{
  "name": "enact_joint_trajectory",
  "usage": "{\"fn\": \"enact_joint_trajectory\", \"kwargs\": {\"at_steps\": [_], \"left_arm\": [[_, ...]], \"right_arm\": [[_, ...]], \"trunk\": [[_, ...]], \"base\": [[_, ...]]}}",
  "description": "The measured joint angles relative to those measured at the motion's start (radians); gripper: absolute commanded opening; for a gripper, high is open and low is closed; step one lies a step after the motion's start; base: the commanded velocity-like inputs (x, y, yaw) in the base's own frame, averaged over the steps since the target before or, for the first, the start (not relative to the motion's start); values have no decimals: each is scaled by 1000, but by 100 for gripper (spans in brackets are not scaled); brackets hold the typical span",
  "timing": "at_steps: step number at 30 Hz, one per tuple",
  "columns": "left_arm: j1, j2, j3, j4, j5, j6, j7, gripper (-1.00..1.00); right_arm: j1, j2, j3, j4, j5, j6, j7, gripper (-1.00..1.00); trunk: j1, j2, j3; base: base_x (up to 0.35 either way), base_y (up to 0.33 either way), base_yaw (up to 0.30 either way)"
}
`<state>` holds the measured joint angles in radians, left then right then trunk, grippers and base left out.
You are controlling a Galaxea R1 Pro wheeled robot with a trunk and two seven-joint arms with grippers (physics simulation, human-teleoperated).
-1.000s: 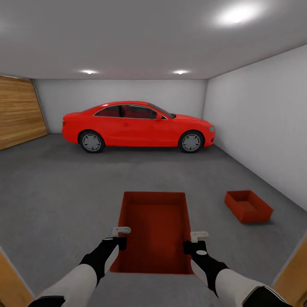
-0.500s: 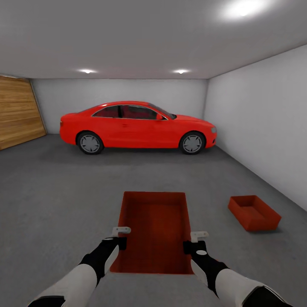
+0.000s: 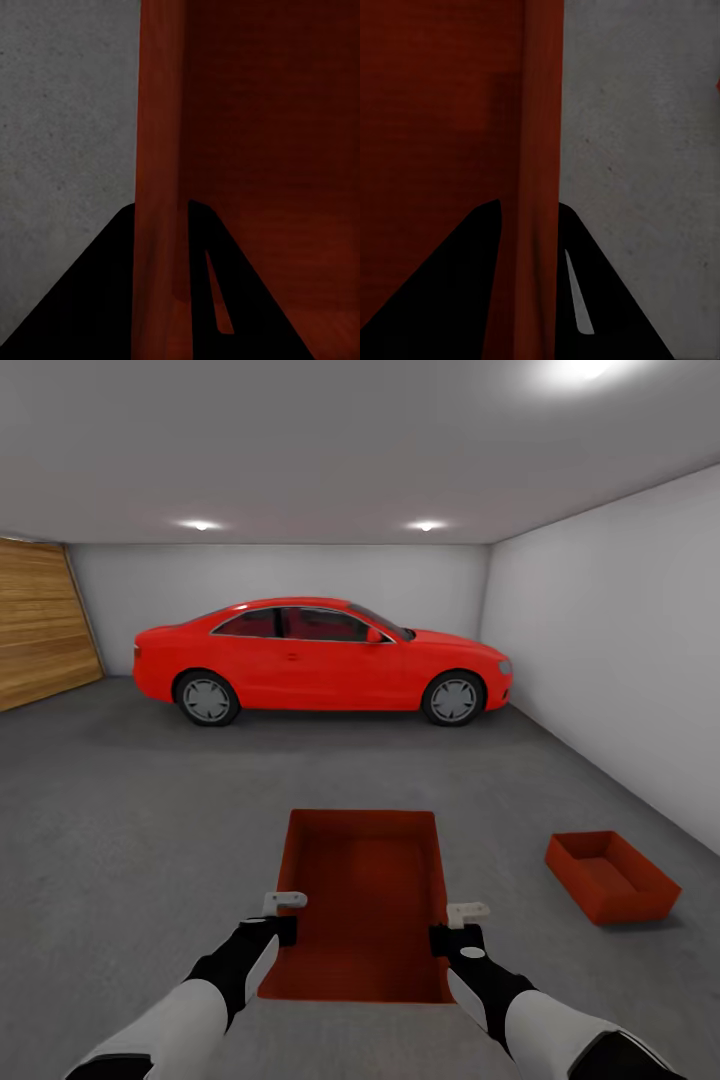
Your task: Move the two storage containers from the living room to the garage. In the garage, place one container on the floor and stack the other container on top of it (either order is fine).
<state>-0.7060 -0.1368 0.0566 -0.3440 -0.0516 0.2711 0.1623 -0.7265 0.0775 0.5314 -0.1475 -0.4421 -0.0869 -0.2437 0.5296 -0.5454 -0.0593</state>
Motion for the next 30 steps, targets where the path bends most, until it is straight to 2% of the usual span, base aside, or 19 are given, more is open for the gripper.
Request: {"fn": "enact_joint_trajectory", "kwargs": {"at_steps": [30], "left_arm": [[0, 0, 0, 1, 0, 0, 0, -100]], "right_arm": [[0, 0, 0, 0, 0, 0, 0, -100]], "trunk": [[0, 0, 0]], "base": [[321, 0, 0]]}}
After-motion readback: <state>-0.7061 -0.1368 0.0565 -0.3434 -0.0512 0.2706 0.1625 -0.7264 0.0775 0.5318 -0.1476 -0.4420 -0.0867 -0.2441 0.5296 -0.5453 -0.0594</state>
